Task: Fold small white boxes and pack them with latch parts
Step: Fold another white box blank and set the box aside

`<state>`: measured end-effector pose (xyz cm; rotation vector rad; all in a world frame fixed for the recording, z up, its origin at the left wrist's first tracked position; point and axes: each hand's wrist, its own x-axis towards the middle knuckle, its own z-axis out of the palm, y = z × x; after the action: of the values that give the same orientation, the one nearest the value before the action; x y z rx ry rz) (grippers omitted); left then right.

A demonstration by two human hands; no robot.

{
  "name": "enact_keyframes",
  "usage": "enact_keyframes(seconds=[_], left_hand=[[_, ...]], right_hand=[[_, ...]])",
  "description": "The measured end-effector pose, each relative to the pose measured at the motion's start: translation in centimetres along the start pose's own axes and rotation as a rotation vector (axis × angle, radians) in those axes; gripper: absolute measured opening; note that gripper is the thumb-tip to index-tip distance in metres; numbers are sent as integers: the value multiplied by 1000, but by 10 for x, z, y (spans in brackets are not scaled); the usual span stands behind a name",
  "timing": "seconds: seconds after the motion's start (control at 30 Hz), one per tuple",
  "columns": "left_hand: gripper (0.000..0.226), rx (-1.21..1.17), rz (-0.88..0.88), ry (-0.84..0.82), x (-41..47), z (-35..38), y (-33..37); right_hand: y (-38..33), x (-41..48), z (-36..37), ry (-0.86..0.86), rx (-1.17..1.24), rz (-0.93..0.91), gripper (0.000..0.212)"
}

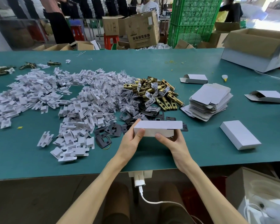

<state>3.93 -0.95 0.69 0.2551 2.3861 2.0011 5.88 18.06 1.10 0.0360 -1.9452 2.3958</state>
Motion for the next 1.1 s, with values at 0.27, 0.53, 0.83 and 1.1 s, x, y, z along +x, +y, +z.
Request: enact_keyframes(seconds=[0.27,0.53,0.83,1.1], left_hand=[[69,-113,-49,29,0,-1,-1],[40,-280,-107,44,0,1,4],[42,-284,-116,-63,-3,-5,6],[43,-266,-13,-4,-1,-1,5]], right_hand=[[0,-1,3,0,-8,-1,72],[1,0,5,-115,-89,-50,55],[10,3,14,-78,-376,-155,51],[11,1,15,-24,-393,-107,20]])
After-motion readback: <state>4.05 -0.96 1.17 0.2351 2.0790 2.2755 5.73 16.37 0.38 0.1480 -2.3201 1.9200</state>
